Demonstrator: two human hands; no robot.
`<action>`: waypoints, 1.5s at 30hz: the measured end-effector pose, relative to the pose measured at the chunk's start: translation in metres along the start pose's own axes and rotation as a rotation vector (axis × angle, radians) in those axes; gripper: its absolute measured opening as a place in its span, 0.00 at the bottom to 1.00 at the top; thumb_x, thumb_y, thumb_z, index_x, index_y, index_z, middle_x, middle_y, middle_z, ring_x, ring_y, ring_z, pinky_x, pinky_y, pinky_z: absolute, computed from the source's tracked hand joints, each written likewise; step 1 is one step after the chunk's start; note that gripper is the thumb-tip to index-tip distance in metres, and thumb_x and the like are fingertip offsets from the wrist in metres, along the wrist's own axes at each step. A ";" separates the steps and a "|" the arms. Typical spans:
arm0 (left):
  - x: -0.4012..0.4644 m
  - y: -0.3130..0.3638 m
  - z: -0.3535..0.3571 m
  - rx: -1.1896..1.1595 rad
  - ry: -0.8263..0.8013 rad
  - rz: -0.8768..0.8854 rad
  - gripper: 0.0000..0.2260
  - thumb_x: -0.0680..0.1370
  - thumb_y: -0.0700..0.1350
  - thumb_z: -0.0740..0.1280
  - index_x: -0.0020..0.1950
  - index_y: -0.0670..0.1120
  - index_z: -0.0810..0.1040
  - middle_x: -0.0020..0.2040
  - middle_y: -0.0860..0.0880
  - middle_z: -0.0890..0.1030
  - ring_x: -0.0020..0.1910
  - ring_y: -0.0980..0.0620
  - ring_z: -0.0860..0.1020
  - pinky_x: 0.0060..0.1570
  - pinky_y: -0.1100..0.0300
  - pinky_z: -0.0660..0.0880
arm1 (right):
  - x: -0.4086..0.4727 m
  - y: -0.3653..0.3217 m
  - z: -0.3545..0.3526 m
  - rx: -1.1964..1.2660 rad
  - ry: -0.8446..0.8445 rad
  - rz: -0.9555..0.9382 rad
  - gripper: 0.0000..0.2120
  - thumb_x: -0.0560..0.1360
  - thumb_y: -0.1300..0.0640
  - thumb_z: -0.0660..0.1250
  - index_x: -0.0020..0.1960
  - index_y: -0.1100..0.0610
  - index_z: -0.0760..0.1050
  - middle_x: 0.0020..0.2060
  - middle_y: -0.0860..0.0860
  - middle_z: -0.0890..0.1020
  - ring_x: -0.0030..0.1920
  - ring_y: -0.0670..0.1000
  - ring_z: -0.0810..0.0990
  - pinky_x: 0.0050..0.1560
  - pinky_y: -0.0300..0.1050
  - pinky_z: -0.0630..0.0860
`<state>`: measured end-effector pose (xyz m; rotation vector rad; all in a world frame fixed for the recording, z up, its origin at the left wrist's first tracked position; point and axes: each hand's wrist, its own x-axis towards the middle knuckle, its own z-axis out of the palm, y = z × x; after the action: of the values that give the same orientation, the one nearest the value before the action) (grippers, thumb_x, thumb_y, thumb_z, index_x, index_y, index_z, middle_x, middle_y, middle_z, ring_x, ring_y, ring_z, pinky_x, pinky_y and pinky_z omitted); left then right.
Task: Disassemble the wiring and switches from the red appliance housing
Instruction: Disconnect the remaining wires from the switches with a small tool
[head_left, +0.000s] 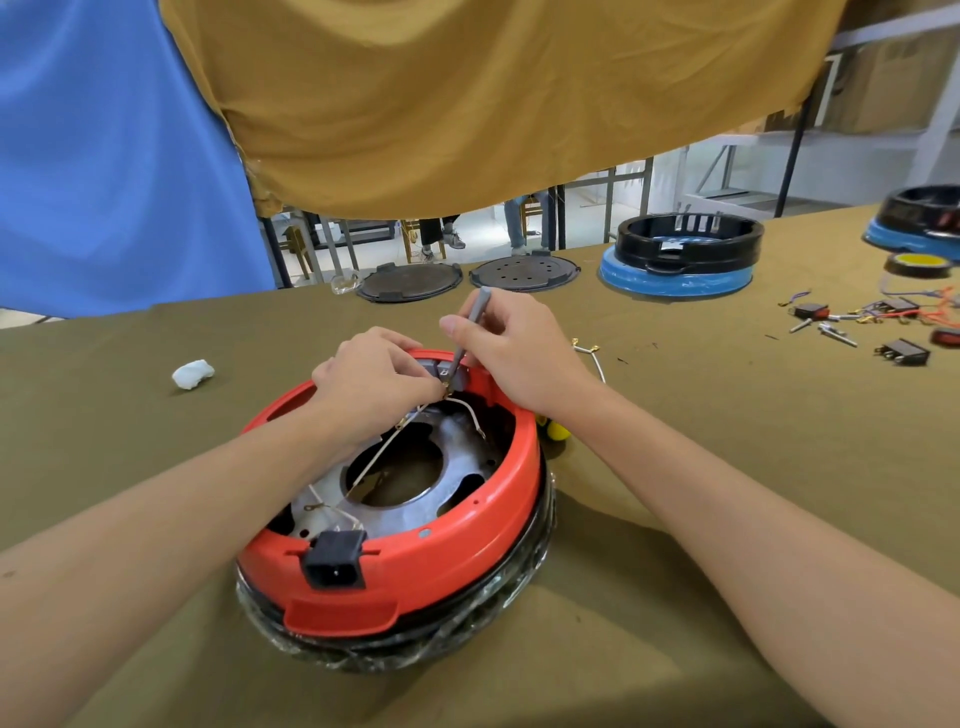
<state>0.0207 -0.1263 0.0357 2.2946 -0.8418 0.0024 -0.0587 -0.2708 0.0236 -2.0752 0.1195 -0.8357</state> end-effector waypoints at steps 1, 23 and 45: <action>0.000 0.000 0.000 -0.003 -0.001 0.000 0.07 0.70 0.47 0.75 0.32 0.55 0.85 0.56 0.58 0.77 0.61 0.52 0.73 0.66 0.42 0.65 | -0.001 0.000 0.000 -0.027 0.002 -0.018 0.13 0.79 0.52 0.67 0.42 0.61 0.77 0.31 0.52 0.83 0.36 0.51 0.82 0.45 0.53 0.79; 0.000 0.000 -0.001 -0.034 -0.013 -0.011 0.06 0.69 0.46 0.74 0.31 0.52 0.85 0.55 0.59 0.77 0.61 0.51 0.73 0.66 0.42 0.65 | 0.000 -0.001 -0.001 0.018 0.004 0.015 0.13 0.79 0.53 0.68 0.42 0.62 0.77 0.36 0.60 0.83 0.41 0.60 0.82 0.48 0.60 0.79; 0.001 -0.002 0.000 -0.052 -0.018 -0.005 0.08 0.69 0.45 0.74 0.30 0.53 0.84 0.55 0.58 0.77 0.63 0.51 0.72 0.67 0.41 0.64 | 0.001 0.000 -0.002 0.001 -0.016 -0.004 0.13 0.79 0.53 0.68 0.43 0.62 0.78 0.36 0.58 0.83 0.40 0.59 0.82 0.48 0.60 0.79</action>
<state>0.0230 -0.1255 0.0347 2.2513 -0.8360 -0.0417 -0.0590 -0.2731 0.0253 -2.0808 0.1065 -0.8214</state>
